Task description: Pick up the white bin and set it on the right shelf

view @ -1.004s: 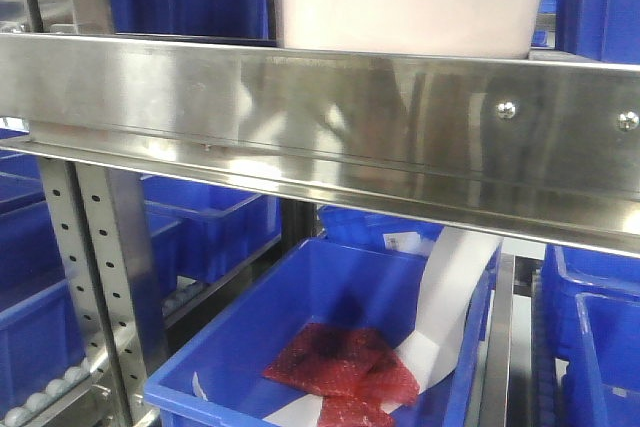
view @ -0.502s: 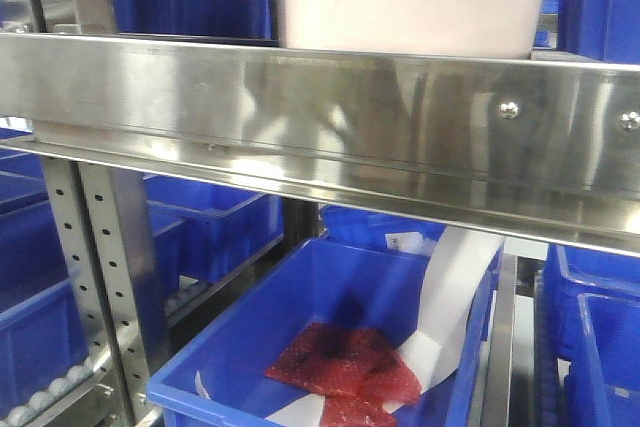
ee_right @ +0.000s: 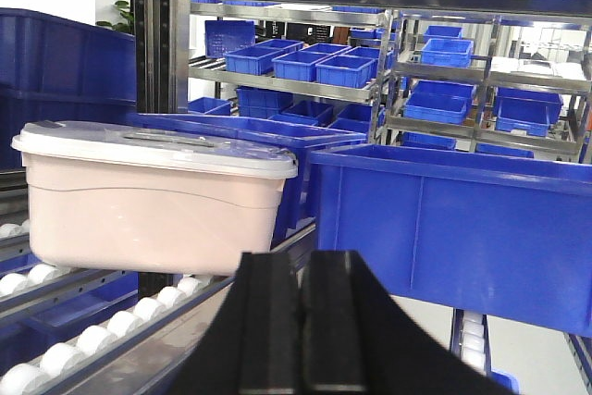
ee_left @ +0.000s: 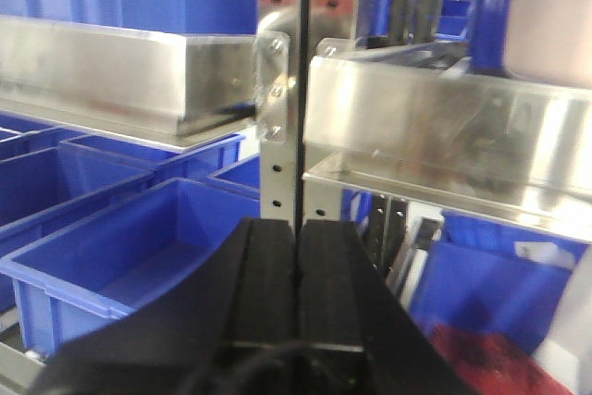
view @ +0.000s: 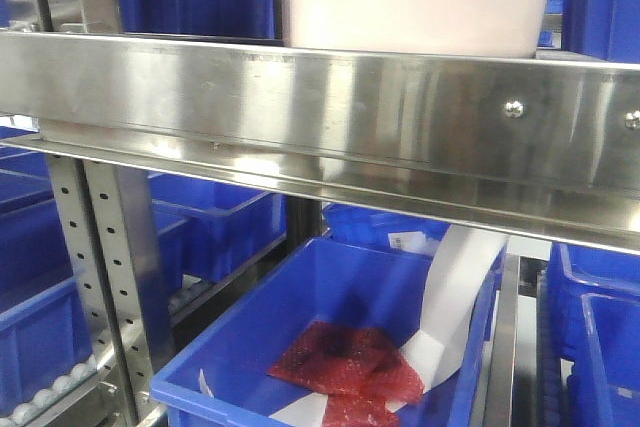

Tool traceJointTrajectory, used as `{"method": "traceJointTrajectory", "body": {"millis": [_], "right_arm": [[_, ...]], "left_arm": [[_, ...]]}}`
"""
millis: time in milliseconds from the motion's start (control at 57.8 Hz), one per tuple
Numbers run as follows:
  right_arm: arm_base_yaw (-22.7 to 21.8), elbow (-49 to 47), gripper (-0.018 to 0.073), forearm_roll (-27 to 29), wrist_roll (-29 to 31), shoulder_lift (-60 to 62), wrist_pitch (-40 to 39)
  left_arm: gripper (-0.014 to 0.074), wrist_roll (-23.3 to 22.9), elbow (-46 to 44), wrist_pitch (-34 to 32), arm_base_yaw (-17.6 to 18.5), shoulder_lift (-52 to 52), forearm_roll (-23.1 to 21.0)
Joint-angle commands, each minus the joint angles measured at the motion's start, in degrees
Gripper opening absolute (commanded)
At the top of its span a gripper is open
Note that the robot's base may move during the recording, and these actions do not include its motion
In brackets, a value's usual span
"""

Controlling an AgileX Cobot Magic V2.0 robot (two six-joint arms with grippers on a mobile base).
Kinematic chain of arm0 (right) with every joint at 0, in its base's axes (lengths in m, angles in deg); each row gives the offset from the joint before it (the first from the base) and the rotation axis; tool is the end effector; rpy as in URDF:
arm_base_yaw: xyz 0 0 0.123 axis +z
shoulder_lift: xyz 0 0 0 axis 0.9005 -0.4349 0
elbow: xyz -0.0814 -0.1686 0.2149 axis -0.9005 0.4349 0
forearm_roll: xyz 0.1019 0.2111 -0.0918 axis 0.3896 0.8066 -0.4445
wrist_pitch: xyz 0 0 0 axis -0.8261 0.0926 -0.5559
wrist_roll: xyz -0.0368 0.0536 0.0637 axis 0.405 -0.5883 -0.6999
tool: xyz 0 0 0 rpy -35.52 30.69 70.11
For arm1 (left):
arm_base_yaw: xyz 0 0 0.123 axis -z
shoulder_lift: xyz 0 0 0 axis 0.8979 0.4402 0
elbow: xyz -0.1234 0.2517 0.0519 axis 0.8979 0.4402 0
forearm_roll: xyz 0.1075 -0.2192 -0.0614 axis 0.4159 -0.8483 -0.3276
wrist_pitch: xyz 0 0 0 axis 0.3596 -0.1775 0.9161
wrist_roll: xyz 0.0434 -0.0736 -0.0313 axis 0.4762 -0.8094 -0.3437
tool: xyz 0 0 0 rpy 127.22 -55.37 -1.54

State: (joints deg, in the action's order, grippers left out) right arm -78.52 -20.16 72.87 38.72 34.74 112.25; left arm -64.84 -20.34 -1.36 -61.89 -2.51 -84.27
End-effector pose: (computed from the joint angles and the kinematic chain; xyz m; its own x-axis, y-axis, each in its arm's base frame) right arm 0.0254 0.0140 0.3466 0.1619 -0.0341 -0.9862 0.0322 0.9991 -0.0293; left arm 0.0574 -0.0027 0.2021 0.0163 0.0104 -0.9998 0.0418 0.9991 0.0111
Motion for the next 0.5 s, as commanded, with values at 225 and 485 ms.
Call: {"method": "traceJointTrajectory", "body": {"millis": [225, 485], "right_arm": [[-0.3, -1.5, 0.0073, 1.1, 0.0, -0.8, -4.2], [-0.3, -1.5, 0.0073, 1.1, 0.0, -0.8, -4.2]], "left_arm": [[-0.0119, -0.3, 0.9, -8.6, -0.1, 0.4, -0.6], [-0.0119, -0.3, 0.9, -8.6, -0.1, 0.4, -0.6]]}}
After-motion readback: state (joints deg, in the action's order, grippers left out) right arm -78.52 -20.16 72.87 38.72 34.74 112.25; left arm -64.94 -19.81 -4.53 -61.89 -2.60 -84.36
